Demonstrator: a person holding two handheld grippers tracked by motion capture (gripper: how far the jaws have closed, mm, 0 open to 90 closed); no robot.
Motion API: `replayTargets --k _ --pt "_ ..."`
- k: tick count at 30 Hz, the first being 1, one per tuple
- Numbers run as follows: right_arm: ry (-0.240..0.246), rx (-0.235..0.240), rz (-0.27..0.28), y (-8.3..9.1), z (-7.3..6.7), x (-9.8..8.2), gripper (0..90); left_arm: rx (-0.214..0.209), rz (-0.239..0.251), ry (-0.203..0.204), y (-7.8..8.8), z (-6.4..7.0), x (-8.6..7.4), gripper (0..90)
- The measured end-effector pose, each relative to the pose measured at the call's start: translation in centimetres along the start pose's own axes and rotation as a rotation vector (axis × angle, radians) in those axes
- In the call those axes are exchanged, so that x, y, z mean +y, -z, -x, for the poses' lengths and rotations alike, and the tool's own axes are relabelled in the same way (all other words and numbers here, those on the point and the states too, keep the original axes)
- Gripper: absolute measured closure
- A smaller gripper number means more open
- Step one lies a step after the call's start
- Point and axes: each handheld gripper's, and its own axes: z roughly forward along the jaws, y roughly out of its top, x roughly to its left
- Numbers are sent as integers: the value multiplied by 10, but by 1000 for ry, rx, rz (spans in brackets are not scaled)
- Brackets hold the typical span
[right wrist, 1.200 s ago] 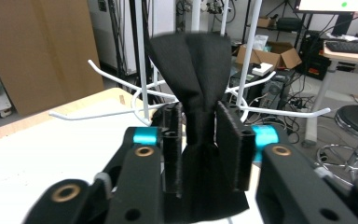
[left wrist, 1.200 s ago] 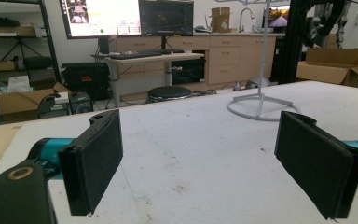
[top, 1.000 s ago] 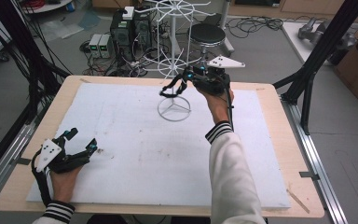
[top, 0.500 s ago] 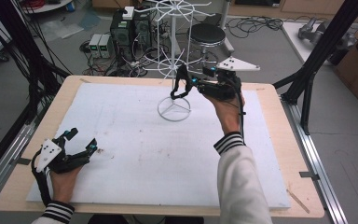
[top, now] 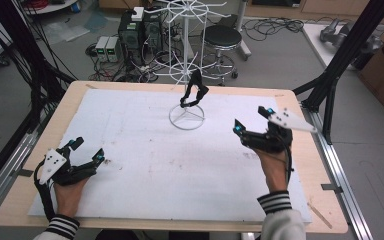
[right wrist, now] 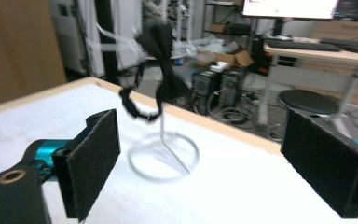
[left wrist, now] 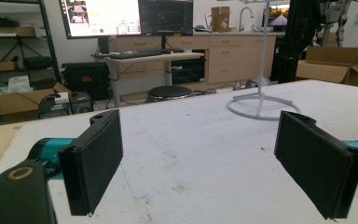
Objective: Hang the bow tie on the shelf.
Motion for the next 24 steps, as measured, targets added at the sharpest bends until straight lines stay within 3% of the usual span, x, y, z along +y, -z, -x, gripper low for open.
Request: replayTargets --k 7,11,15,24 --pt "21 -40 19 24 -6 -64 107 1 -2 -1 0 0 0 157" --pt "-4 -88 53 28 -4 -94 108 1 -2 -4 0 0 0 157" --pt "-19 -146 71 28 -1 -112 107 3 -5 -2 0 0 0 157" --pt "-34 -148 61 24 -3 -134 108 8 -8 -3 0 0 0 157"
